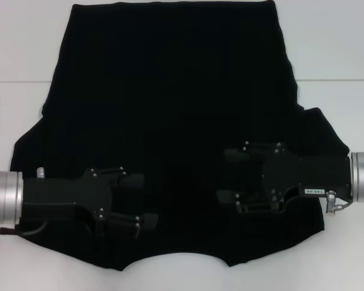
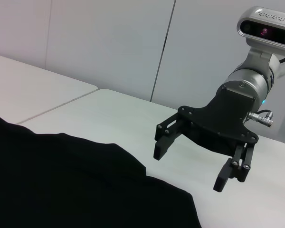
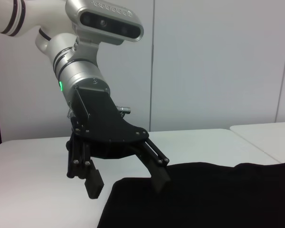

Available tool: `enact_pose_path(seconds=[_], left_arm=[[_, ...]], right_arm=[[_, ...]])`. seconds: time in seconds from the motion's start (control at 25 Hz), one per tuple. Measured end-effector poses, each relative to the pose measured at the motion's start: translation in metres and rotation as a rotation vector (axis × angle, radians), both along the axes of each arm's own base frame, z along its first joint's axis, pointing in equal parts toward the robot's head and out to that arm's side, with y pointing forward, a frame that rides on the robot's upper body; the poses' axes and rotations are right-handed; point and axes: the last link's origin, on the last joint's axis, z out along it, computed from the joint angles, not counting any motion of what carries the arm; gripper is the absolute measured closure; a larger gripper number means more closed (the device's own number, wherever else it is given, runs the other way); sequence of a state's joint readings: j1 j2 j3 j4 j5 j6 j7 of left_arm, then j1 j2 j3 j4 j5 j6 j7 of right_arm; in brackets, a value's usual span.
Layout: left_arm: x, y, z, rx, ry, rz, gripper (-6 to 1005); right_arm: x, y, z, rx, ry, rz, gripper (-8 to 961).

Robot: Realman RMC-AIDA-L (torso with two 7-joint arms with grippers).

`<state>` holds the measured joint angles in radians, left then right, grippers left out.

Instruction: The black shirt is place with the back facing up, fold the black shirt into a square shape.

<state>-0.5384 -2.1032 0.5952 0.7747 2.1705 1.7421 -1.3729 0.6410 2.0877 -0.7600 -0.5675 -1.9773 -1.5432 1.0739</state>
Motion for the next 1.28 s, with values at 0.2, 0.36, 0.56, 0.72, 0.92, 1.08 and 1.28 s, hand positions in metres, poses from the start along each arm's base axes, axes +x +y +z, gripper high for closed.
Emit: enact_pose_path(seconds=[0.2,0.36,0.56,0.72,0.92,1.08,1.28], left_arm=[[0.000,0.000,-0.001,-0.001,-0.002,0.000,66],[0.000,0.000,-0.001,-0.001,-0.002,0.000,66],[0.000,0.000,0.000,0.002,-0.001,0.002,67],[0.000,0.000,-0.001,0.002,-0.001,0.004,67],[-0.001,0.001,0.000,0.014,-0.010,0.021,68],[-0.002,0.009,0.007,0.081,-0.085,0.125,68],[-0.004,0.026,0.013,0.158,-0.143,0.269,69]], right_arm=[[0.000,0.000,0.001,0.004,0.003,-0.003,118],[0.000,0.001,0.001,0.005,0.003,-0.004,118],[0.001,0.001,0.001,0.005,0.003,-0.009,117],[0.001,0.001,0.001,0.006,0.003,-0.013,117],[0.000,0.002,0.002,0.014,0.013,-0.018,117],[-0.002,0.005,0.006,0.035,0.055,-0.045,117],[0.001,0.010,0.009,0.044,0.071,-0.126,118]])
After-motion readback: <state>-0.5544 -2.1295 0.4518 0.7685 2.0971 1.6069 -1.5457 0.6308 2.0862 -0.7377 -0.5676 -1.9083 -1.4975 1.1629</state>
